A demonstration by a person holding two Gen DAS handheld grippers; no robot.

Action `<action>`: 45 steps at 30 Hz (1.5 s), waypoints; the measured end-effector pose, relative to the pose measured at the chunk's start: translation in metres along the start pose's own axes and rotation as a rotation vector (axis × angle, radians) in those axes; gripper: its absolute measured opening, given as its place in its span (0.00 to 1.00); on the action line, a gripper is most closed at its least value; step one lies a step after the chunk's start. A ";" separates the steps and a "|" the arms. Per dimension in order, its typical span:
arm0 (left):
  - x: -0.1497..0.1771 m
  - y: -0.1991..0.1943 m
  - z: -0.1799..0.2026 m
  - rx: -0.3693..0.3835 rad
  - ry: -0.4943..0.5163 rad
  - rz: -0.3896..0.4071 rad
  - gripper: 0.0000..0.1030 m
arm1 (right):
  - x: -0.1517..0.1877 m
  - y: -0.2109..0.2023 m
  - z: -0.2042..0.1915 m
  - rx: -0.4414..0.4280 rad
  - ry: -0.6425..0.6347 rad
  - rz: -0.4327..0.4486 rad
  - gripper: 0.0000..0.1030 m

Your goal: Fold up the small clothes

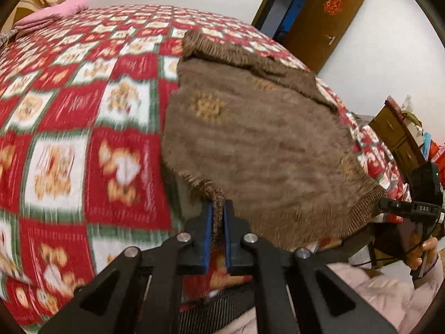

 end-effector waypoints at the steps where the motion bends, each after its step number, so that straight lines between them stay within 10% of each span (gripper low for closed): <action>1: -0.011 0.001 0.002 0.005 0.000 0.008 0.07 | -0.008 0.000 -0.003 -0.015 0.000 0.016 0.07; 13: -0.125 0.050 0.020 -0.049 0.044 0.048 0.07 | -0.138 0.018 0.028 0.073 0.027 0.233 0.07; 23: -0.166 0.086 -0.007 -0.041 0.027 -0.007 0.20 | -0.173 0.050 0.059 0.193 0.014 0.218 0.08; 26: -0.165 0.070 -0.021 0.000 0.052 0.033 0.66 | -0.170 0.045 0.051 0.125 0.001 0.213 0.31; 28: -0.164 0.059 -0.025 -0.014 0.099 0.090 0.71 | -0.167 0.034 0.040 0.102 -0.022 0.257 0.72; 33: -0.163 0.062 -0.016 0.042 0.263 0.080 0.71 | -0.154 0.009 0.018 0.054 -0.075 0.320 0.74; 42: -0.177 0.116 0.020 0.038 0.447 0.018 0.71 | -0.124 0.002 -0.009 0.294 -0.262 0.289 0.73; 45: -0.175 0.132 0.021 0.033 0.434 -0.032 0.30 | -0.125 0.004 -0.009 0.377 -0.308 0.271 0.57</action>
Point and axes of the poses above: each gripper's, at about its wrist camera, not at the fingertips, and y roughly the way its jaws point, z to its right, x to its underside, the point moved 2 cm from there along y, roughly the way its jaws point, and after that the axes turned 7 degrees about -x, right-handed, at the moved point
